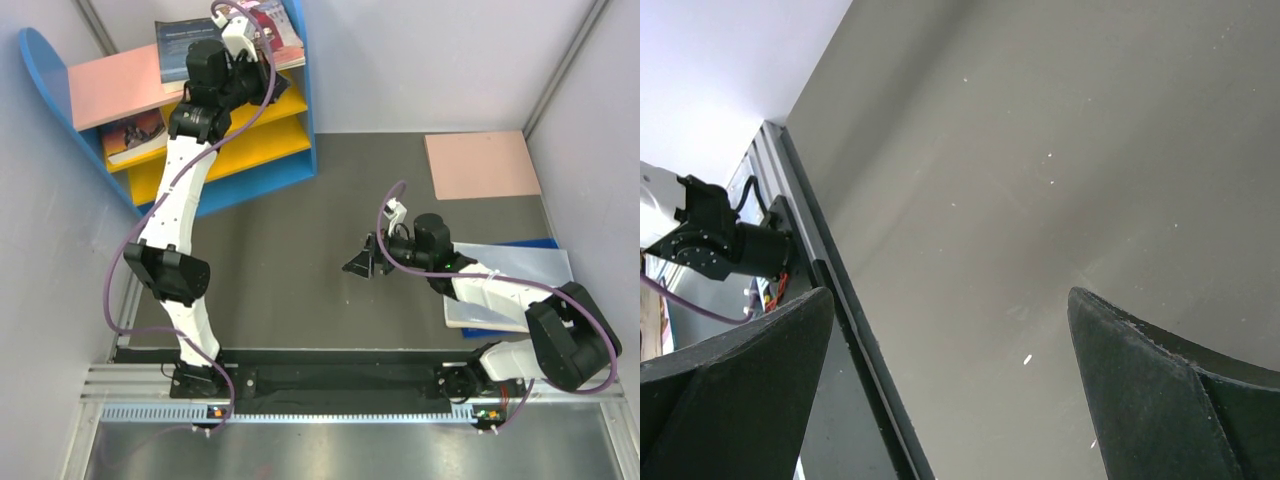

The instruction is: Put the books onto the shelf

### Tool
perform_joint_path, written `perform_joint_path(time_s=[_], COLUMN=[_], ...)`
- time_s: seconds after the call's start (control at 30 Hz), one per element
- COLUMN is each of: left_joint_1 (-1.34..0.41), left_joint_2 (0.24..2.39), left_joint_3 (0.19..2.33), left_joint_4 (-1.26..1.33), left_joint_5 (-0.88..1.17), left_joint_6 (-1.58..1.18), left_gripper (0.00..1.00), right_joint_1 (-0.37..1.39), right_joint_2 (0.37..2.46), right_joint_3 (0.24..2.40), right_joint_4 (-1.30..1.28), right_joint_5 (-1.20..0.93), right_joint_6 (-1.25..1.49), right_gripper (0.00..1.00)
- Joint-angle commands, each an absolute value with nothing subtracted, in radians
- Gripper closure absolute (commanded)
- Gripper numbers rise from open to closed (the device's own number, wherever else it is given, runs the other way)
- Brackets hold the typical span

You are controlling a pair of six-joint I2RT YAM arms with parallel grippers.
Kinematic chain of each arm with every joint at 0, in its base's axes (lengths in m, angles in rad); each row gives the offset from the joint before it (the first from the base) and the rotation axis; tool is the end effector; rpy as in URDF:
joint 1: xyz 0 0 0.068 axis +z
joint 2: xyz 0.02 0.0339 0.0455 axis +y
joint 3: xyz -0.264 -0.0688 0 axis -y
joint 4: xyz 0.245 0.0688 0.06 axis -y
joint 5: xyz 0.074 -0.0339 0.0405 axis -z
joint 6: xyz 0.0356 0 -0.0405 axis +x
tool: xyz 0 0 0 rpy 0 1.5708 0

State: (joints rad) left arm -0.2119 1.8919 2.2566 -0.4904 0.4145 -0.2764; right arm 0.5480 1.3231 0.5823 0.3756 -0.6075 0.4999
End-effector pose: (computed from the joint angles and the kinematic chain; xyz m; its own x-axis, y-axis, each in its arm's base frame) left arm 0.4042 -0.1016 0.4941 -0.2770 -0.1959 -0.9407 0.5275 0.7872 -0.3193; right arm 0.2224 0.1596 0.2115 -0.6907 0.0395 -0.7220 -0.6287 0.4605 0.6266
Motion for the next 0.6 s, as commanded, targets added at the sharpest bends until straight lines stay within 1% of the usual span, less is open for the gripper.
perform_joint_path(time_s=[0.0,0.3,0.57], left_joint_1=[-0.215,-0.215,-0.218], left_joint_2=[1.898,1.95,1.982], left_joint_3=[2.313,2.382,2.381], left_joint_4=[-0.393,-0.362,-0.327], left_joint_5=[0.358,0.316,0.318], left_joint_6=[-0.268,-0.279,-0.301], left_gripper=[1.0,1.0,1.0], right_joint_1=[0.561,0.561,0.561], right_joint_2=[1.328,1.331,1.335], right_joint_3=[0.572,0.572,0.569], right_joint_4=[0.437,0.443,0.449], right_joint_5=[-0.626,-0.629,-0.63], right_joint_6=[0.505,0.505,0.508], right_gripper=[0.0,0.0,0.0])
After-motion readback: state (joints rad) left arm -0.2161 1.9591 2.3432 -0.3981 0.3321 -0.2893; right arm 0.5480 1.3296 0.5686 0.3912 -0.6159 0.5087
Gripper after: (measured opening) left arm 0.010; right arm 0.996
